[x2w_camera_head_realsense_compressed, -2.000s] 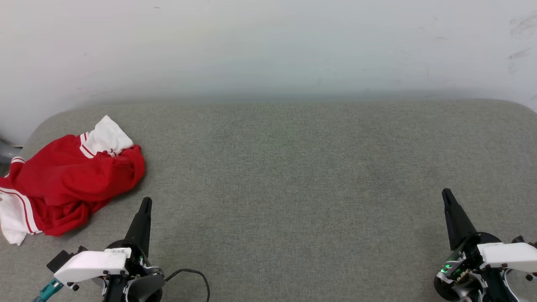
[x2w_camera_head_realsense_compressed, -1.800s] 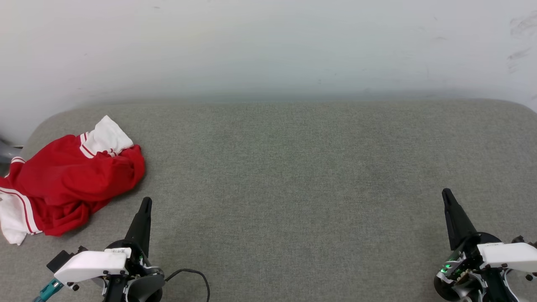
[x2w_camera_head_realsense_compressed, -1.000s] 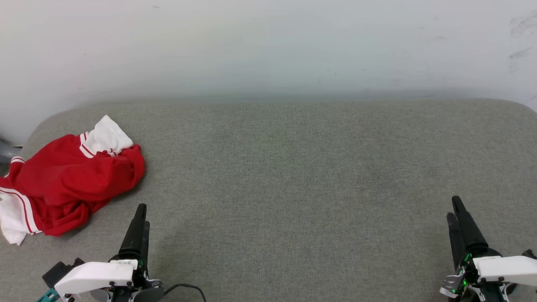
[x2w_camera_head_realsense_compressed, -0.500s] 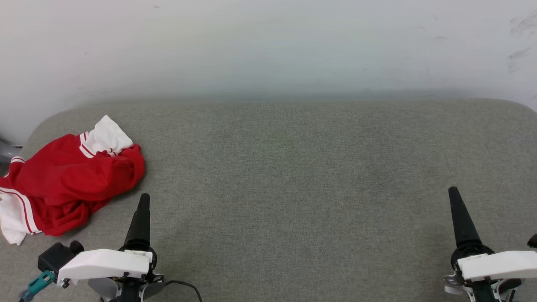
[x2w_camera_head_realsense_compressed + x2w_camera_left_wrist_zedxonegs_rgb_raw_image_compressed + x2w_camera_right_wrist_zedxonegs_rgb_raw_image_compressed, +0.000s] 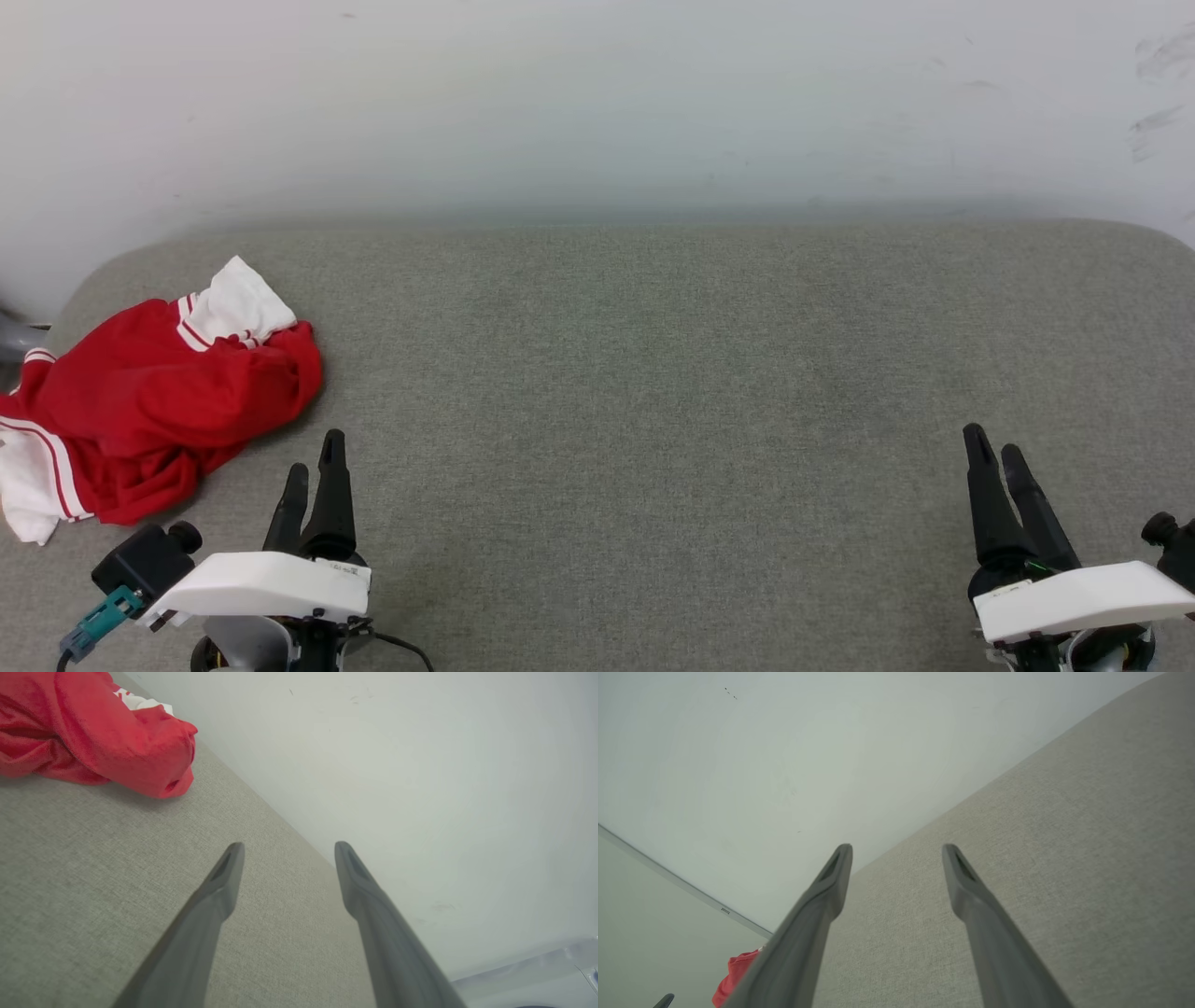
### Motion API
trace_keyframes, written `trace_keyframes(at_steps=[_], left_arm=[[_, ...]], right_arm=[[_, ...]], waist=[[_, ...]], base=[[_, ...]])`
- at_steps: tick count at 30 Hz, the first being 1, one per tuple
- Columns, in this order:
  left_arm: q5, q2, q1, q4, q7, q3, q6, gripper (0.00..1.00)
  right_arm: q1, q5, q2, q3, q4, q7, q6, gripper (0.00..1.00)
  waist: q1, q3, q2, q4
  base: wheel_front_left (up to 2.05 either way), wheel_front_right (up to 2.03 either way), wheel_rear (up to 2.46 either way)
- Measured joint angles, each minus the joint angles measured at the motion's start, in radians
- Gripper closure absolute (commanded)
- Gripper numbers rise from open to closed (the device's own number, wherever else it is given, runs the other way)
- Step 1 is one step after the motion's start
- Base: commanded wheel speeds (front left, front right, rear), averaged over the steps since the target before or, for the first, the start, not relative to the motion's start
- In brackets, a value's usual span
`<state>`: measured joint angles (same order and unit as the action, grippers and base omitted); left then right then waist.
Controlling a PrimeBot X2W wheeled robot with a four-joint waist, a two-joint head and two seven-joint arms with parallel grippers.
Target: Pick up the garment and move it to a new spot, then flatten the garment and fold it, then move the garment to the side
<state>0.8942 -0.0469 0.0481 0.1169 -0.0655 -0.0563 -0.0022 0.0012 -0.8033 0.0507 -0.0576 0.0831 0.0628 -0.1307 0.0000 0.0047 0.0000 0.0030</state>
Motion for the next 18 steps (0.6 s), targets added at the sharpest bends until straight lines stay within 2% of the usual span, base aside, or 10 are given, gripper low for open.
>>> trace_keyframes(at_steps=[18], left_arm=[[-0.276, -0.001, -0.010, -0.033, -0.054, 0.035, 0.034, 0.00]], right_arm=[[0.020, 0.259, 0.000, 0.010, -0.022, 0.056, 0.000, 0.00]], waist=[[0.0000, -0.001, 0.0000, 0.003]], base=[[0.00, 0.00, 0.00]])
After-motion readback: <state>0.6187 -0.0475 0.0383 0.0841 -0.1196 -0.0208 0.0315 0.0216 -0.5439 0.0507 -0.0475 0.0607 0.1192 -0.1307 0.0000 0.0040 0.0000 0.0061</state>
